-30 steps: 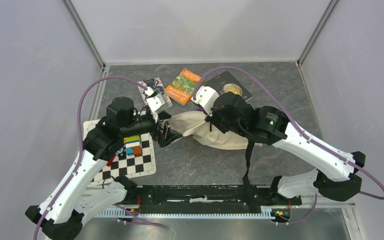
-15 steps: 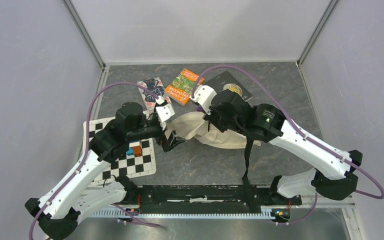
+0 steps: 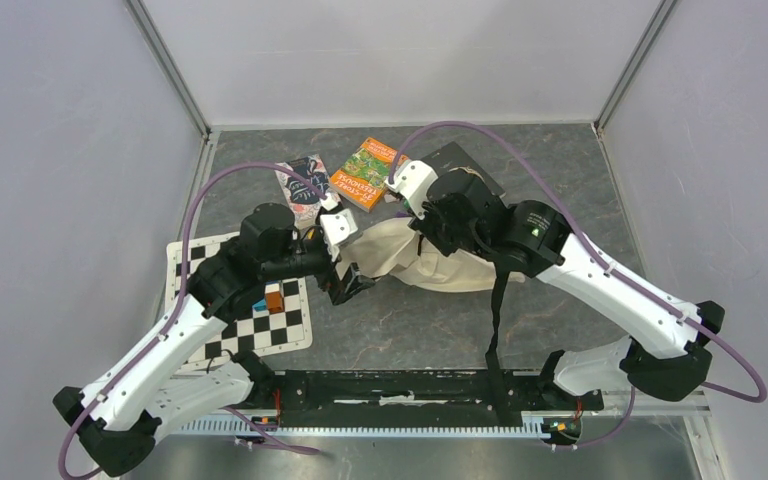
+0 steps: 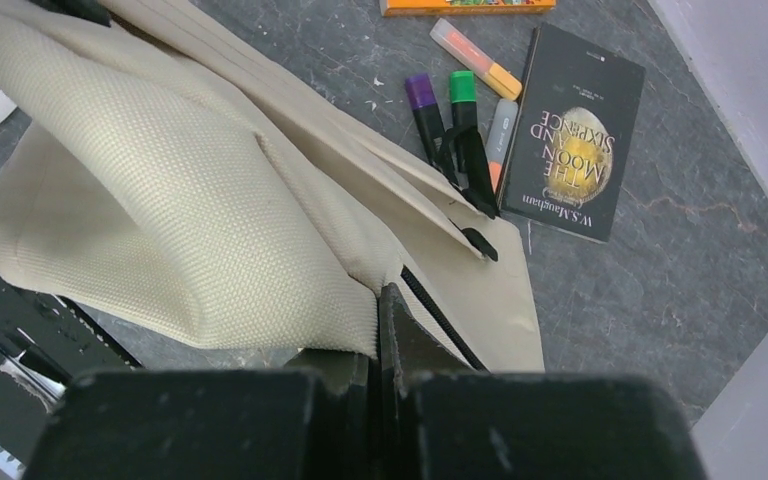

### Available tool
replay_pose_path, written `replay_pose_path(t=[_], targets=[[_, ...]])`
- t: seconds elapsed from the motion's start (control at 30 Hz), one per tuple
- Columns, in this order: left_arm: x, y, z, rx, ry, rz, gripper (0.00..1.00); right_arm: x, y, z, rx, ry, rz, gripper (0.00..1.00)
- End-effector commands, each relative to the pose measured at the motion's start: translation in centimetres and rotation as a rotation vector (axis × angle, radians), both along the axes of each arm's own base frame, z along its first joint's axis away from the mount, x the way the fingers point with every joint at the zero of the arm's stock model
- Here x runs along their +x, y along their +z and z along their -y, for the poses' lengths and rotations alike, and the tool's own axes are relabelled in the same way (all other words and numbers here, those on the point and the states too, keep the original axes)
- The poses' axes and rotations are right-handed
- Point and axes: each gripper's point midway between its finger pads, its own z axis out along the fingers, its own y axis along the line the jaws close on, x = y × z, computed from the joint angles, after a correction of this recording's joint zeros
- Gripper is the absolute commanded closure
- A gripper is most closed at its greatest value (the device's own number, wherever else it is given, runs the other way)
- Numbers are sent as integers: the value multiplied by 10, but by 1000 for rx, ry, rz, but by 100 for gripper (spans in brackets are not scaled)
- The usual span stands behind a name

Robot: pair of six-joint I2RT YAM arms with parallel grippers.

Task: Pack the student bag
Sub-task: Adjust the student bag at the center of the board.

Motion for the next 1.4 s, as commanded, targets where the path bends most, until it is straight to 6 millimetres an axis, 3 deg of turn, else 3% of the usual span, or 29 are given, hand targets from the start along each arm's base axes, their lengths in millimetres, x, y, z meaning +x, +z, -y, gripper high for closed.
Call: replay_pose_path(t=[0.0,0.17,0.37,0.57,0.83,1.0,1.13,1.23,1.37], targets=[[-3,-1,2,12,-29,23,0,18,38,-16,163,-27,76,100],[14,-8,-3,35,69,67,0,12,39,-25,203,18,44,100],[31,-16,9,42,133,96,0,1,37,-35,231,79,2,100],[37,-7,15,15,141,144,2,-4,40,-31,232,99,10,100],[16,6,27,-18,31,84,59,-2,42,-22,197,108,55,100],[-2,11,39,-64,-15,-74,96,5,59,0,139,58,126,100],[-18,19,57,-149,-31,-298,98,12,77,26,58,-18,182,100],[-36,32,76,-239,-79,-500,98,11,93,36,31,-32,200,100],[-36,39,87,-341,-31,-659,98,14,98,37,48,-69,203,93]])
